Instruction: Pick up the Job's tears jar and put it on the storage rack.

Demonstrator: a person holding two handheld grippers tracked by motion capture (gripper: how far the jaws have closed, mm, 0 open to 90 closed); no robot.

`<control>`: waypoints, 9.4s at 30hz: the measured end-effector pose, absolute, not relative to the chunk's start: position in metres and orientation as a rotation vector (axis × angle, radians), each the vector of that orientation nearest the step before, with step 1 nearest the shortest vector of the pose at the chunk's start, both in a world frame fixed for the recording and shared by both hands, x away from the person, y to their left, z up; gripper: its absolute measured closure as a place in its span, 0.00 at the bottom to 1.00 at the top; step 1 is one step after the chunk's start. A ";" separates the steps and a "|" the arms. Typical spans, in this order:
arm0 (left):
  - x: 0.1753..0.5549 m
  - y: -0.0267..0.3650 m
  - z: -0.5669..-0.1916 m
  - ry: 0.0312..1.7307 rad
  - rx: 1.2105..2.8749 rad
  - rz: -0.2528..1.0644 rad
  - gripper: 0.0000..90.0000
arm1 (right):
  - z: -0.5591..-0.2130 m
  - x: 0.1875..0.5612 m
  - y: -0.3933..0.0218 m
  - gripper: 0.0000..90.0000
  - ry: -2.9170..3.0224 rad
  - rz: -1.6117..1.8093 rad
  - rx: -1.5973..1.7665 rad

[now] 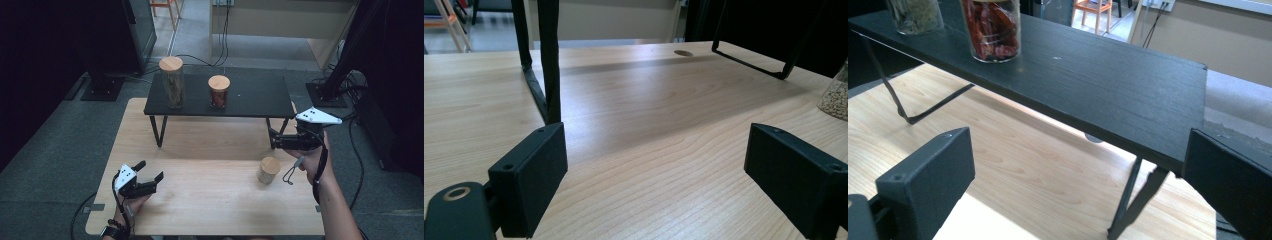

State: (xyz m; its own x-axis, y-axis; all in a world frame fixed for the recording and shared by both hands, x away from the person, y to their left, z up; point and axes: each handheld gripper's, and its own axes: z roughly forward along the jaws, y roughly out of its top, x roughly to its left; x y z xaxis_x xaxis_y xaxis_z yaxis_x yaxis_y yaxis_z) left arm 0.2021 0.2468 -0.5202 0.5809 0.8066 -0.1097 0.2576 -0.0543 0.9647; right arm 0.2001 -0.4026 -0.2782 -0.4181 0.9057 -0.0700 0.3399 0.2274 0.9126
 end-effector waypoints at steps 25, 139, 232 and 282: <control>0.202 0.248 -0.520 0.913 1.607 0.566 0.11 | -0.298 0.169 -0.425 0.00 1.846 1.143 1.181; 0.200 0.244 -0.519 0.898 1.626 0.581 0.11 | -0.466 0.158 -0.436 0.00 2.027 1.076 1.339; 0.201 0.245 -0.520 0.888 1.625 0.575 0.11 | -0.460 0.188 -0.408 0.28 2.001 1.110 1.287; 0.202 0.246 -0.520 0.887 1.627 0.572 0.11 | -0.413 0.181 -0.417 0.28 2.006 1.107 1.271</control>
